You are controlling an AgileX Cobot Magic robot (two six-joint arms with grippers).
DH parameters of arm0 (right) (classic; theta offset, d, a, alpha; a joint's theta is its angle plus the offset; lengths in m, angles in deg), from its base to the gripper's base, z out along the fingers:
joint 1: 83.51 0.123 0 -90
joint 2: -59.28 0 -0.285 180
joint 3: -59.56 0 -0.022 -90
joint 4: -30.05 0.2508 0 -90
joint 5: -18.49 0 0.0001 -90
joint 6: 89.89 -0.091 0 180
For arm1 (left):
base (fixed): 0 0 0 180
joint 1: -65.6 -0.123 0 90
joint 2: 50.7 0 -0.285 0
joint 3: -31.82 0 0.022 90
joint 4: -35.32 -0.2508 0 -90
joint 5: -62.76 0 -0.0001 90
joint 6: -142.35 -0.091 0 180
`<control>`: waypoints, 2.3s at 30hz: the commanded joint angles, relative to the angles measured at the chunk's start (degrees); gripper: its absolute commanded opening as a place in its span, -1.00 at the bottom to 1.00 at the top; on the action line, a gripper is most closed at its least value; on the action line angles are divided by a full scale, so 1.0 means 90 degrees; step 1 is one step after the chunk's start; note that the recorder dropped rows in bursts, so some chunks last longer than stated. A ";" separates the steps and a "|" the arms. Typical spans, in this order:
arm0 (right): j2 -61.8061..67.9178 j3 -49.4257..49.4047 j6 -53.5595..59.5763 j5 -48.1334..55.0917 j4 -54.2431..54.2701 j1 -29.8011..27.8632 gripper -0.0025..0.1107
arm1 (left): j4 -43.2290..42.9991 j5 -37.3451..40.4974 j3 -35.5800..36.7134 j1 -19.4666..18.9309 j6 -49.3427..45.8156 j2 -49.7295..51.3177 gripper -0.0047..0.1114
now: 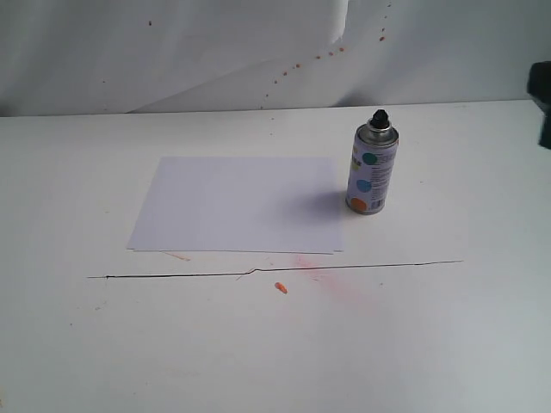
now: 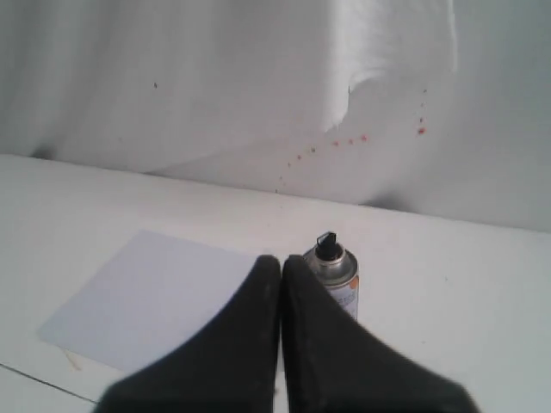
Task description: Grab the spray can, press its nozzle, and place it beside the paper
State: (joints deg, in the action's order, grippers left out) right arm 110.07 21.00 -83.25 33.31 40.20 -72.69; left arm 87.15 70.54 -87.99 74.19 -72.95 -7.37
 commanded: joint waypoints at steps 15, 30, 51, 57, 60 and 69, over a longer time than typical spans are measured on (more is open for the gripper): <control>-0.2514 -0.2452 0.0138 0.0099 -0.0034 -0.1265 -0.96 | 0.0034 -0.0009 0.0020 -0.0007 0.0071 -0.0054 -0.92; -0.4339 -0.4034 -0.0017 0.0099 -0.0275 -0.0406 -0.96 | 0.0034 -0.0009 0.0020 -0.0007 0.0071 -0.0054 -0.92; -0.4779 -0.4295 0.0464 0.0470 -0.0131 -0.0406 -0.96 | 0.0034 -0.0009 0.0020 -0.0007 0.0071 -0.0054 -0.92; -0.4779 -0.4295 0.0556 0.0568 -0.0390 -0.0406 -0.96 | 0.0034 -0.0009 0.0020 -0.0007 0.0071 -0.0054 -0.92; -0.4779 -0.4295 0.0556 0.0568 -0.0466 -0.0406 -0.96 | 0.0034 -0.0009 0.0020 -0.0007 0.0071 -0.0054 -0.92; -0.4779 -0.4295 0.0556 0.0544 -0.0464 -0.0406 -0.96 | 0.0034 -0.0009 0.0020 -0.0007 0.0071 -0.0054 -0.92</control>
State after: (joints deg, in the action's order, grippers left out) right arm 67.41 -17.50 -78.52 38.18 36.83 -76.58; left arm 87.15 70.54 -87.99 74.19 -72.95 -7.37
